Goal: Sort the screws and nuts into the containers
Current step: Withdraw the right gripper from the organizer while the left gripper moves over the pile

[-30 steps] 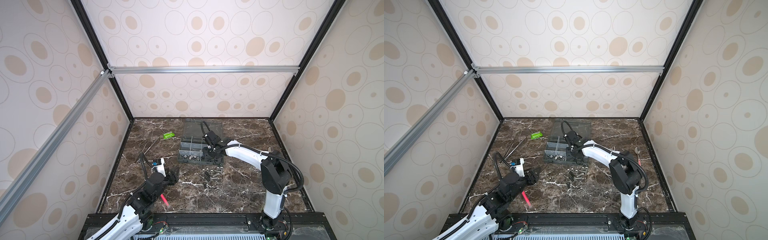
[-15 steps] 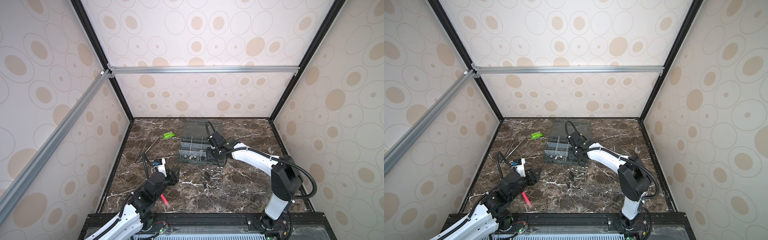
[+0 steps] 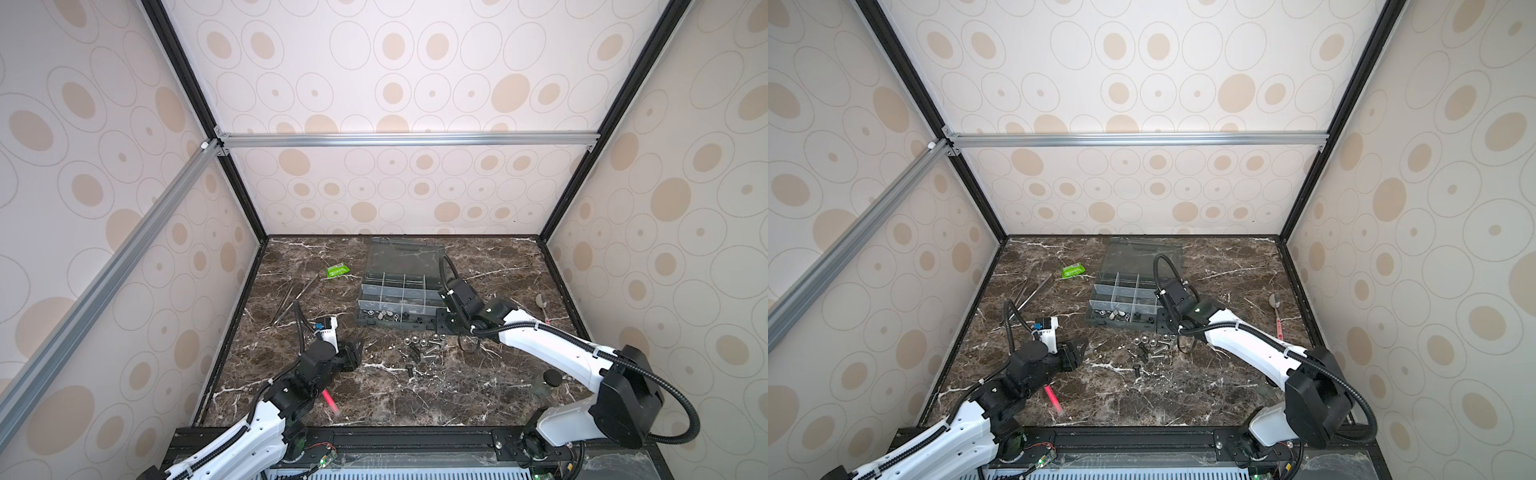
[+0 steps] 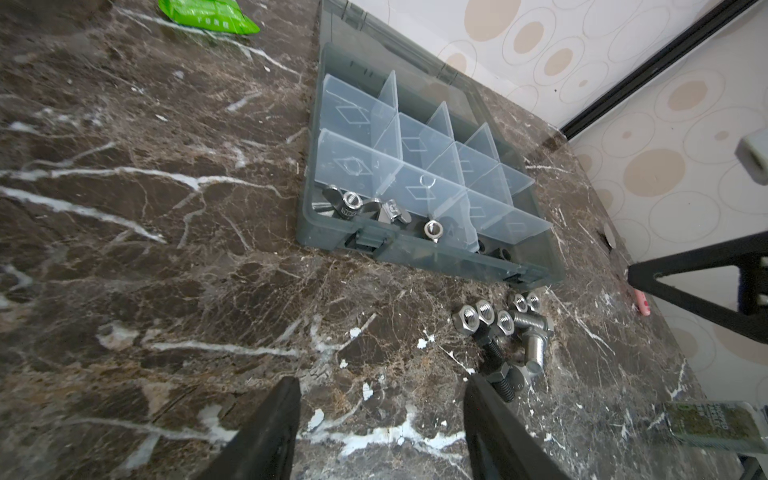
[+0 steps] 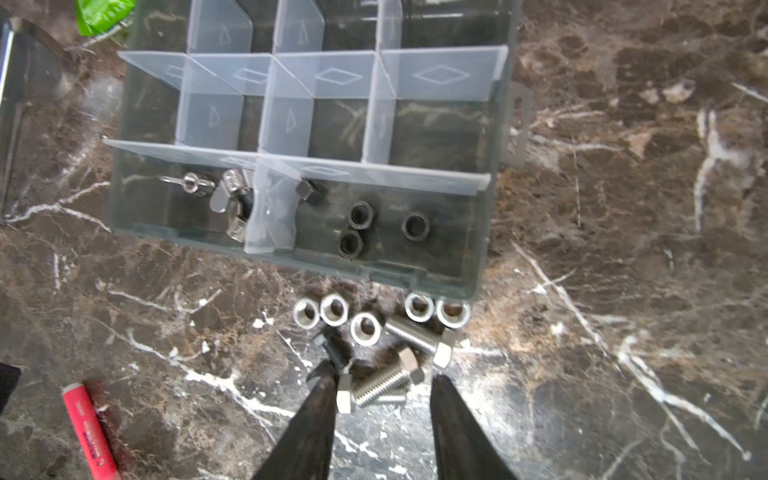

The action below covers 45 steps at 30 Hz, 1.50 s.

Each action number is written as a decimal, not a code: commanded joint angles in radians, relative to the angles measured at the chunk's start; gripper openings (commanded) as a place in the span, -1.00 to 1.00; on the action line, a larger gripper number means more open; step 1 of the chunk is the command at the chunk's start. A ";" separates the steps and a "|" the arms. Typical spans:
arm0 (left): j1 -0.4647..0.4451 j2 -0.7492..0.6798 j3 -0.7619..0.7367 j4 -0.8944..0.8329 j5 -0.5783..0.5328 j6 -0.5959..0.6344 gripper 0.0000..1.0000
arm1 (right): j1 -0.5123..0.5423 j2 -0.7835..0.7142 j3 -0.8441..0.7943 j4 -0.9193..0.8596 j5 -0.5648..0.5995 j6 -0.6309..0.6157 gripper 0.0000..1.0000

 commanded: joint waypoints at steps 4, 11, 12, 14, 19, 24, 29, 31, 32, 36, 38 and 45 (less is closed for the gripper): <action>0.005 0.086 0.040 0.063 0.086 -0.010 0.22 | 0.000 -0.069 -0.092 -0.021 0.029 0.071 -0.17; -0.026 0.211 0.093 0.072 0.131 0.016 0.19 | 0.000 -0.108 -0.135 -0.023 0.043 0.093 -0.17; -0.034 0.223 0.100 0.071 0.128 0.020 0.19 | 0.000 -0.110 -0.136 -0.025 0.046 0.093 -0.17; -0.055 0.253 0.116 0.068 0.121 0.027 0.20 | 0.000 -0.111 -0.134 -0.029 0.049 0.093 -0.17; -0.111 0.314 0.150 0.070 0.102 0.039 0.19 | -0.001 -0.106 -0.132 -0.025 0.045 0.093 -0.17; -0.168 0.393 0.198 0.052 0.100 0.057 0.18 | -0.001 -0.091 -0.123 -0.024 0.039 0.087 -0.17; -0.223 0.476 0.262 0.021 0.085 0.080 0.17 | -0.001 -0.087 -0.114 -0.027 0.037 0.083 -0.17; -0.250 0.516 0.292 0.009 0.080 0.092 0.17 | -0.001 -0.088 -0.114 -0.031 0.039 0.084 -0.17; -0.262 0.534 0.305 0.005 0.078 0.094 0.17 | -0.001 -0.090 -0.114 -0.032 0.040 0.083 -0.17; -0.320 0.624 0.356 -0.015 0.080 0.100 0.17 | 0.000 -0.100 -0.117 -0.042 0.045 0.083 -0.17; -0.341 0.664 0.378 -0.034 0.071 0.099 0.17 | 0.000 -0.106 -0.123 -0.045 0.048 0.087 -0.17; -0.385 0.756 0.429 -0.081 0.039 0.111 0.16 | 0.000 -0.144 -0.158 -0.046 0.059 0.103 -0.17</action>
